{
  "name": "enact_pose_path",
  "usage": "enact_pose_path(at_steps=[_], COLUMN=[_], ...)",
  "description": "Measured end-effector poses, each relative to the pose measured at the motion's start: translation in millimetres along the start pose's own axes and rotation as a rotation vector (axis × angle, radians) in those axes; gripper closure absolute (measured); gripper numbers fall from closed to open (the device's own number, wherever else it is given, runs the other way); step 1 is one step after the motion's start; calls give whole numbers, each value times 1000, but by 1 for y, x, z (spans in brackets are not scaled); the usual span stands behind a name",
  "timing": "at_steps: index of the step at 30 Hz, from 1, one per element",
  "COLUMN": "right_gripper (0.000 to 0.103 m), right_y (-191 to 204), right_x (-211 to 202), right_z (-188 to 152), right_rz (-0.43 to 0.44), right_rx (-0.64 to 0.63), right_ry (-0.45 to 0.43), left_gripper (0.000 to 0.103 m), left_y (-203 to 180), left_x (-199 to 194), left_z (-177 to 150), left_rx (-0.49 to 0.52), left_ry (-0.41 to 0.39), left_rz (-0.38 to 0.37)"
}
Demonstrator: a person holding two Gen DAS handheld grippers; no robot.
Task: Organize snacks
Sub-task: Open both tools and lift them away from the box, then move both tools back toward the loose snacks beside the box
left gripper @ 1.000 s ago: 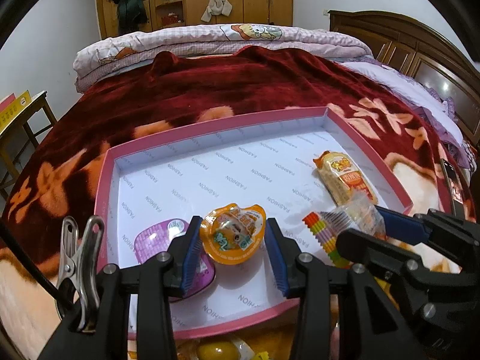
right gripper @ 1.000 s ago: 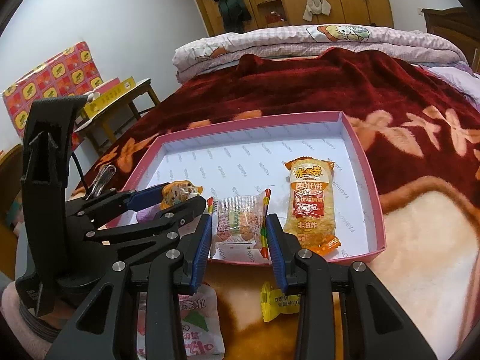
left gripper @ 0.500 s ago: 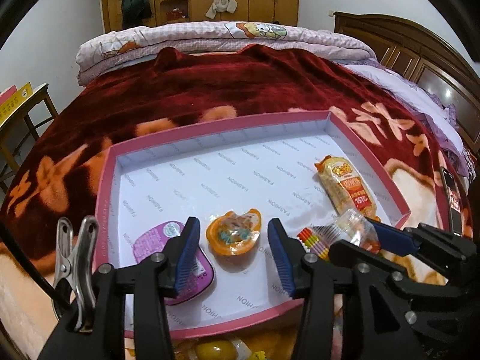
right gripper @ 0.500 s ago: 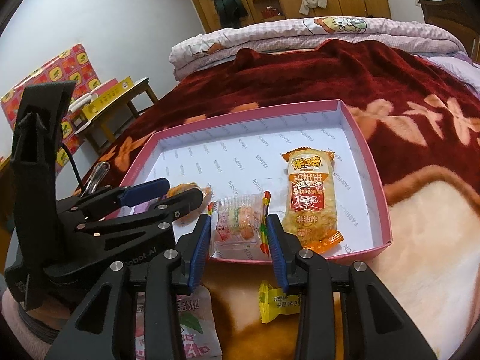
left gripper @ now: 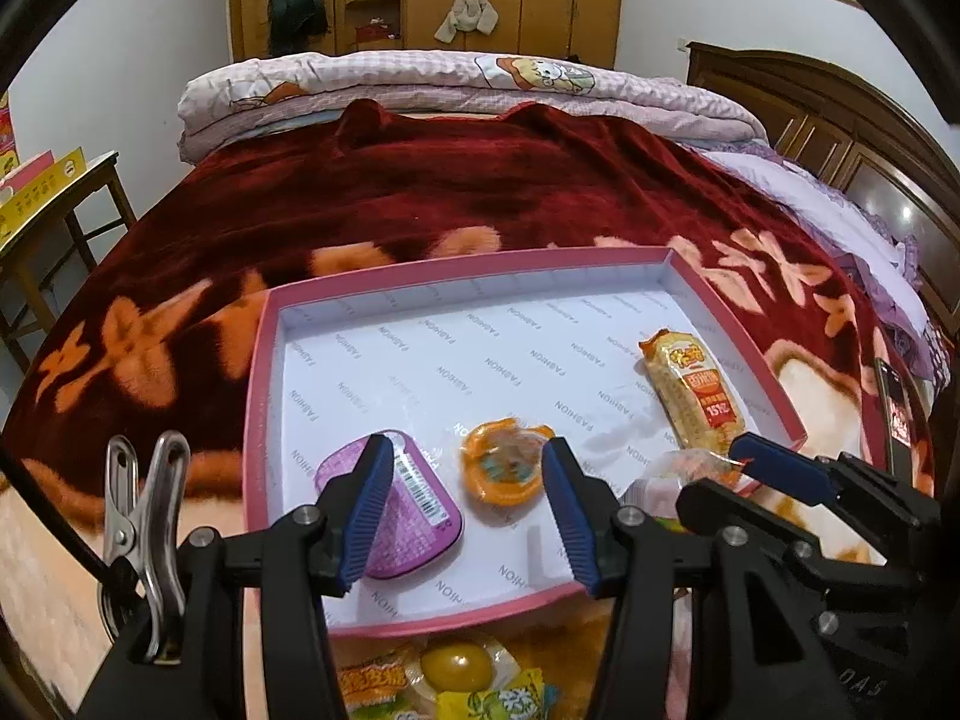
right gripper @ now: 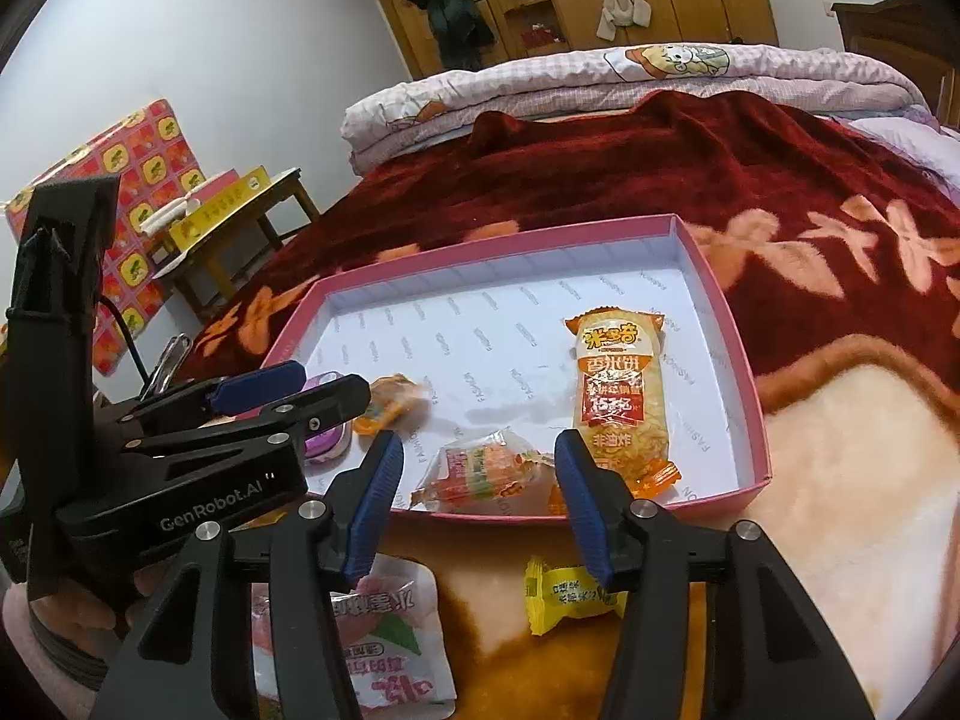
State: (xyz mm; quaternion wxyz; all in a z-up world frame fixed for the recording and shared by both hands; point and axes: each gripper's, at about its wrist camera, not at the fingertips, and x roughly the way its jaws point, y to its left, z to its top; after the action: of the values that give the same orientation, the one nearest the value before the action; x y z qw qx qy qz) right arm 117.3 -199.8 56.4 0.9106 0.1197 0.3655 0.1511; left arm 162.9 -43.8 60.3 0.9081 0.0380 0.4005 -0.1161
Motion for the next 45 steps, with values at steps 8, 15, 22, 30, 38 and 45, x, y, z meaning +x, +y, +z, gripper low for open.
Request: enact_pose_path(at_steps=[8, 15, 22, 30, 38, 45], right_gripper=[49, 49, 49, 49, 49, 49], right_y=[2, 1, -1, 0, 4, 2], right_x=[-12, -25, -31, -37, -47, -55], right_z=[-2, -6, -11, -16, -28, -36], right_rz=[8, 10, 9, 10, 8, 2], right_rx=[14, 27, 30, 32, 26, 25], right_ry=[-18, -31, -25, -22, -14, -6], left_gripper=[49, 49, 49, 49, 49, 49], left_y=[5, 7, 8, 12, 13, 16], left_x=[-14, -26, -32, -47, -60, -68], left_z=[-6, -10, -14, -27, -37, -45], left_rx=[-22, -39, -43, -55, -65, -70], left_ry=[3, -1, -2, -6, -6, -6], left_rz=[0, -9, -7, -5, -11, -3])
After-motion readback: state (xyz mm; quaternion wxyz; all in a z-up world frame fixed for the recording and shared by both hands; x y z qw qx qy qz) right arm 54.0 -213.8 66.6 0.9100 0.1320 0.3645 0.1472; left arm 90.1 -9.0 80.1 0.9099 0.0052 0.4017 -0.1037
